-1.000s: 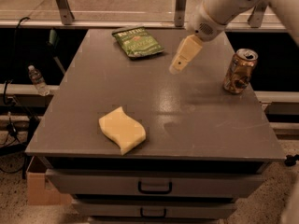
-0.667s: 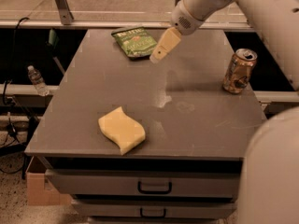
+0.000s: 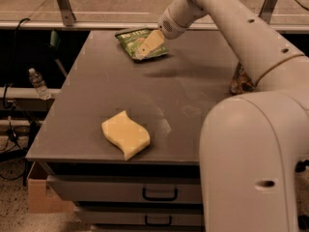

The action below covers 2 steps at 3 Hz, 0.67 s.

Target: Pick green jalapeno chip bag

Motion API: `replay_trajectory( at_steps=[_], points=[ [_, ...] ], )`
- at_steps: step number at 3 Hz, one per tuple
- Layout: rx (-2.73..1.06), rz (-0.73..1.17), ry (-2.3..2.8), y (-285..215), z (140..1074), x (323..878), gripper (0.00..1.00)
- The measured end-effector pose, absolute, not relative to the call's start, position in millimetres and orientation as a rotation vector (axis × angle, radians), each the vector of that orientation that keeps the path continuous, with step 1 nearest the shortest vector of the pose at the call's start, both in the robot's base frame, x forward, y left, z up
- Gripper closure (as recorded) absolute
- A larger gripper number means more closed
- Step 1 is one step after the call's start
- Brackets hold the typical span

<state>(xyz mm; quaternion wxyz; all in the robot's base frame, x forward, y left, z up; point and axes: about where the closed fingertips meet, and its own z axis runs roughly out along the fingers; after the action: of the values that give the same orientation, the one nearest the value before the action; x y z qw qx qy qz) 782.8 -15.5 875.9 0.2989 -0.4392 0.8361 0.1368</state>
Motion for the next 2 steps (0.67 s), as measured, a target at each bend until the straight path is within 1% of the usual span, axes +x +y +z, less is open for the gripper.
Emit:
replay_trajectory(
  at_steps=[1,2],
  points=[
    [-1.09,0.414,2.268,-1.8,851.7,804.1,0.0],
    [-1.056,0.455,2.261,4.5,842.7,817.2,0.17]
  ],
)
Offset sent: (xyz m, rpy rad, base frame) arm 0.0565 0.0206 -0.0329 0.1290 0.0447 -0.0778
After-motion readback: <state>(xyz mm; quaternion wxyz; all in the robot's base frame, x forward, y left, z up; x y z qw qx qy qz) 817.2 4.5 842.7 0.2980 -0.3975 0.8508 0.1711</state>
